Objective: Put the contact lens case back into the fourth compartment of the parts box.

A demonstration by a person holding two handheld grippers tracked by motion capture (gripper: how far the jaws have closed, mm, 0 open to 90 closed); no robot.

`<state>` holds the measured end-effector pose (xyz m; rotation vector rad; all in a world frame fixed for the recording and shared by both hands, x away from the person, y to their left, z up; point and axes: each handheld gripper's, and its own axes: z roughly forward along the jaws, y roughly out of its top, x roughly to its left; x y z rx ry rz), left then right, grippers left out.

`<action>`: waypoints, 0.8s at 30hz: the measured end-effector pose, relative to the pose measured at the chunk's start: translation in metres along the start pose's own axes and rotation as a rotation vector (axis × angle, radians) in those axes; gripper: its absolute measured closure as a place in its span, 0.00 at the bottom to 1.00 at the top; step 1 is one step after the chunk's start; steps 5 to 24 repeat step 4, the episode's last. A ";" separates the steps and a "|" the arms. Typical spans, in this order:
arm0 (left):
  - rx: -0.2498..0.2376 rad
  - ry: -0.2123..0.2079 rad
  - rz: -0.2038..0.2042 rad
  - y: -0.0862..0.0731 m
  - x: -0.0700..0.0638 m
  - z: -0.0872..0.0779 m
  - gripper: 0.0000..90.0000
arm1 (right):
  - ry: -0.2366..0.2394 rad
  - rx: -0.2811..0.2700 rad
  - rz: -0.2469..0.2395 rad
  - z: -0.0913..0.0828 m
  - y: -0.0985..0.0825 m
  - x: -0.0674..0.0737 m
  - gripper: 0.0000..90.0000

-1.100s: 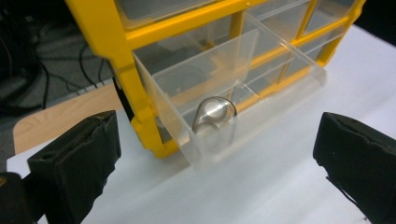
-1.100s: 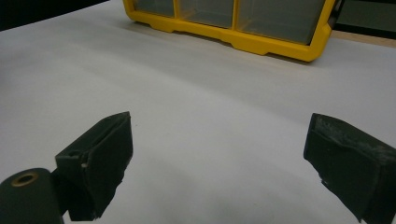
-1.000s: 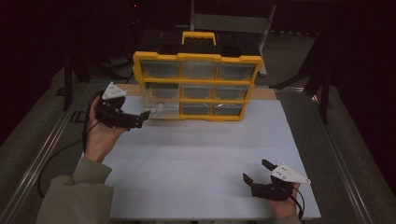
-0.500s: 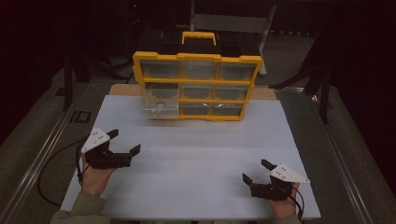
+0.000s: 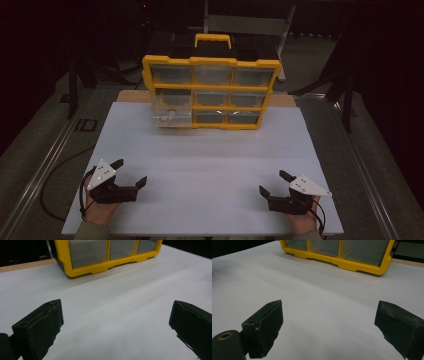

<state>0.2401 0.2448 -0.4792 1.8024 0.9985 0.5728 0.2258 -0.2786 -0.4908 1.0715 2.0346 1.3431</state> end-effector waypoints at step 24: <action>0.026 0.010 -0.007 -0.002 0.000 0.003 0.00 | 0.000 0.002 -0.001 0.000 0.000 0.000 0.09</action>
